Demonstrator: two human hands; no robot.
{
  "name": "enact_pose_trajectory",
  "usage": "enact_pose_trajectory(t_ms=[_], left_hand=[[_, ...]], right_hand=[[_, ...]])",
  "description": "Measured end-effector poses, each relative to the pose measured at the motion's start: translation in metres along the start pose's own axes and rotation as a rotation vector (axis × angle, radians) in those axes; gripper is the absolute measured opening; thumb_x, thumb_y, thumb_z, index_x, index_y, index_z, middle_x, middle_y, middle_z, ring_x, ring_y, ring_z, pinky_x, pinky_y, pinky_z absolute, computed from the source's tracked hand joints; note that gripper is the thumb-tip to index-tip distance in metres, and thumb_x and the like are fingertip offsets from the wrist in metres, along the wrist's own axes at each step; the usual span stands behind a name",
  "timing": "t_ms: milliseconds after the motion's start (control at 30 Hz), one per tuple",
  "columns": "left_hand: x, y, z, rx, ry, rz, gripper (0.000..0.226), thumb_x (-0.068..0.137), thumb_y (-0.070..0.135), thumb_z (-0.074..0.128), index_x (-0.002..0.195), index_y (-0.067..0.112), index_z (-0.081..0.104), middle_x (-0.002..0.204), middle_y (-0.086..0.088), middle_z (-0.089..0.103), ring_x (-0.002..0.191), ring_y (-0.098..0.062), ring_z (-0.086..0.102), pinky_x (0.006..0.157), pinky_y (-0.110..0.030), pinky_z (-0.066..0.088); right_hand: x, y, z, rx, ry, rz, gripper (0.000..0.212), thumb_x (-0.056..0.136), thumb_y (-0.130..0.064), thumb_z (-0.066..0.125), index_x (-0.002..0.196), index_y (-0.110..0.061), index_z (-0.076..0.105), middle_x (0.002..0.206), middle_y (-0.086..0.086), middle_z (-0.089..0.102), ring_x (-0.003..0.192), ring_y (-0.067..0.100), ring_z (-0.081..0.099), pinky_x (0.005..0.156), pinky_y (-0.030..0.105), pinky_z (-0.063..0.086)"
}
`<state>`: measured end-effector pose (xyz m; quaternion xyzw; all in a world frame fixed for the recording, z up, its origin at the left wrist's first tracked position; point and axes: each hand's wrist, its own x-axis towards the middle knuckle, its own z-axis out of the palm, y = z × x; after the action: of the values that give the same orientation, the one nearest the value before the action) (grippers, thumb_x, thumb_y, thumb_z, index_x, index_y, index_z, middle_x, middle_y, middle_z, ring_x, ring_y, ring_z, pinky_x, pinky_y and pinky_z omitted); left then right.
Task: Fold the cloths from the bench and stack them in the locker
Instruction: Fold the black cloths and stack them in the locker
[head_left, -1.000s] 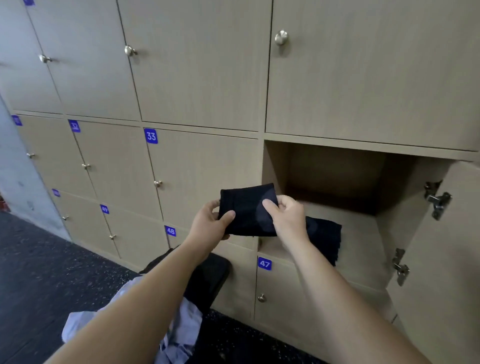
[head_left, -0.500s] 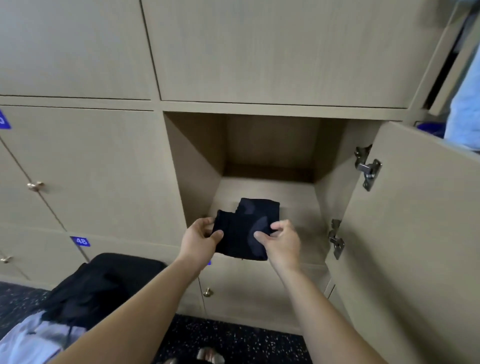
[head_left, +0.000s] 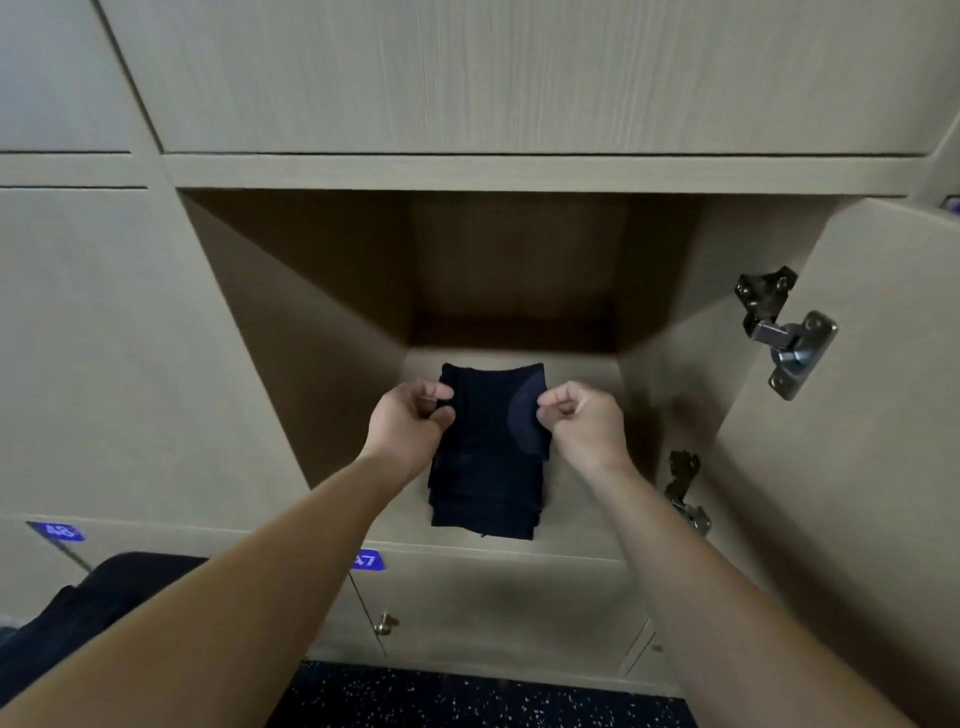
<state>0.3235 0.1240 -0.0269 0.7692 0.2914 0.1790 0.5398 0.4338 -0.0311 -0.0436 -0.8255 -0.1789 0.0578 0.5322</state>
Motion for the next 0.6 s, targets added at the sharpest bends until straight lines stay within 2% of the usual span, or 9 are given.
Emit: enact_pose_trajectory(t_ms=[133,300,467,600], left_hand=[[0.016,-0.004,0.002,0.003,-0.011,0.009,0.018,0.094,0.007,0.061,0.108,0.017,0.064,0.101,-0.003,0.067,0.098,-0.018,0.065,0.092,-0.033,0.054],[0.016,-0.025,0.005,0.009,-0.035,-0.013,0.019,0.094,0.007,0.061,0.11,0.018,0.064,0.104,-0.005,0.066,0.101,-0.019,0.064,0.094,-0.035,0.054],[0.018,-0.044,0.014,0.0,-0.04,-0.032,0.02,0.095,0.007,0.06,0.11,0.021,0.063,0.104,0.002,0.066,0.1,-0.013,0.063,0.08,-0.02,0.049],[0.022,-0.055,0.02,0.026,-0.046,-0.047,0.02,0.095,0.008,0.06,0.11,0.022,0.063,0.106,0.004,0.066,0.101,-0.011,0.061,0.074,-0.017,0.047]], right_hand=[[0.019,0.004,0.003,0.017,-0.022,0.019,0.015,0.087,-0.004,0.066,0.081,-0.018,0.065,0.08,-0.003,0.064,0.08,0.013,0.06,0.075,0.024,0.046],[0.017,0.023,0.013,0.025,-0.049,0.048,0.015,0.087,-0.004,0.066,0.083,-0.018,0.067,0.084,-0.002,0.066,0.083,0.013,0.062,0.078,0.024,0.049],[0.013,0.04,0.022,0.038,-0.034,0.065,0.022,0.088,-0.004,0.065,0.079,-0.024,0.063,0.083,-0.004,0.066,0.085,0.016,0.064,0.08,0.029,0.051],[0.01,0.049,0.026,0.049,-0.008,0.061,0.017,0.088,-0.005,0.066,0.083,-0.022,0.064,0.085,-0.004,0.066,0.086,0.015,0.063,0.08,0.026,0.05]])
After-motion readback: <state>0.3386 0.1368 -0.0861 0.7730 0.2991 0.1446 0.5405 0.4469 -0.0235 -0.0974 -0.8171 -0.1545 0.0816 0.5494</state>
